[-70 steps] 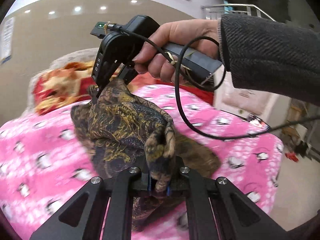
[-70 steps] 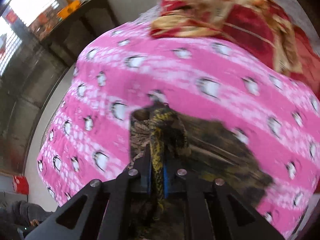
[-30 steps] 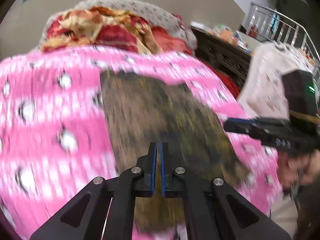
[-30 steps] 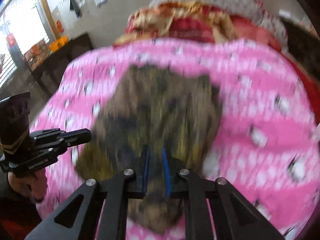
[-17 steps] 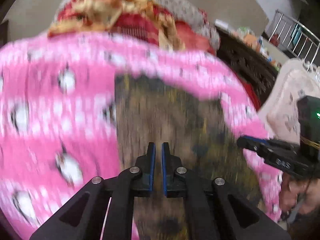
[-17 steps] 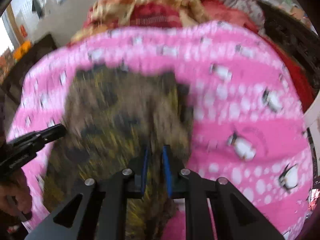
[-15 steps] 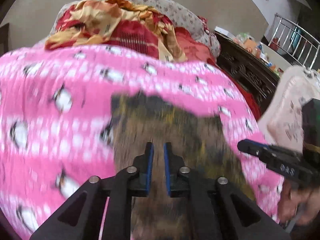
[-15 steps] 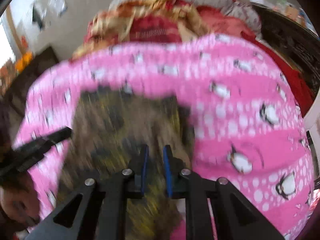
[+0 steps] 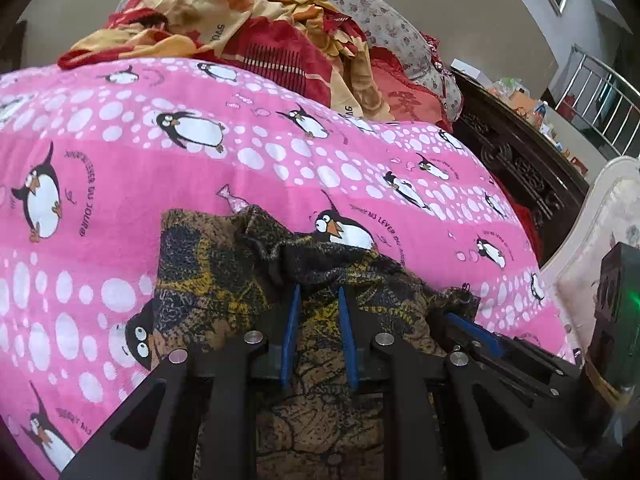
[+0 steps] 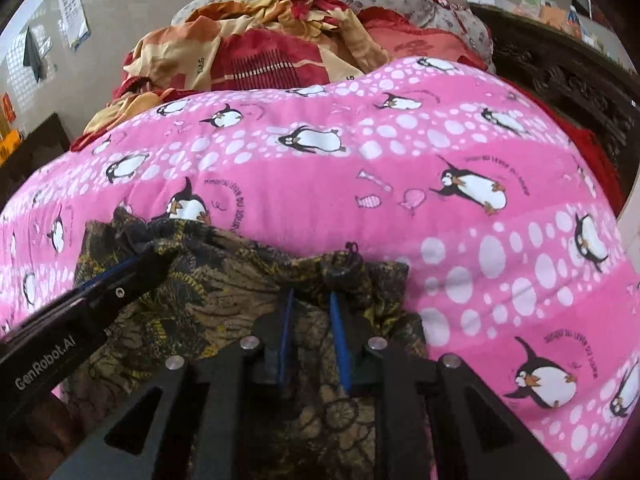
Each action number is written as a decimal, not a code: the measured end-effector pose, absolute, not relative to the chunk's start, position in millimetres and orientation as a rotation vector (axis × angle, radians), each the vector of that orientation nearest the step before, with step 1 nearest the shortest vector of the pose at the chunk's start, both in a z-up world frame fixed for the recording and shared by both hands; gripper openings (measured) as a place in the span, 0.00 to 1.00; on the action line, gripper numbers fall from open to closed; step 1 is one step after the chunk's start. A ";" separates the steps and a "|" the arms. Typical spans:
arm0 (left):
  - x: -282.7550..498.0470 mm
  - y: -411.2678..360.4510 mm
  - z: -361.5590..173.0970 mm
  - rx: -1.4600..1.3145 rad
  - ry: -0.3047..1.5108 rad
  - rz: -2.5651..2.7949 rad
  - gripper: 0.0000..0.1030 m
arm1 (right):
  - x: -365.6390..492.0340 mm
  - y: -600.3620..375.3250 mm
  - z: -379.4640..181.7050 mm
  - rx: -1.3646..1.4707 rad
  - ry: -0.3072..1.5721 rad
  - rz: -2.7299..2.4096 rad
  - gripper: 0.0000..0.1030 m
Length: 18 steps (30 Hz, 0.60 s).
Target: Fold small clothes
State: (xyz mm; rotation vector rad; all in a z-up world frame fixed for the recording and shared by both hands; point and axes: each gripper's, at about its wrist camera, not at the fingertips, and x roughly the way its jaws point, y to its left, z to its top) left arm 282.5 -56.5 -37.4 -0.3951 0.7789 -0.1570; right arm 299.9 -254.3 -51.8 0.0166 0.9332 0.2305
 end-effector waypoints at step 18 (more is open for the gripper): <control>284.3 -52.8 -39.0 -0.439 0.771 -0.177 0.00 | 305.4 -266.6 -56.3 0.114 0.935 0.270 0.19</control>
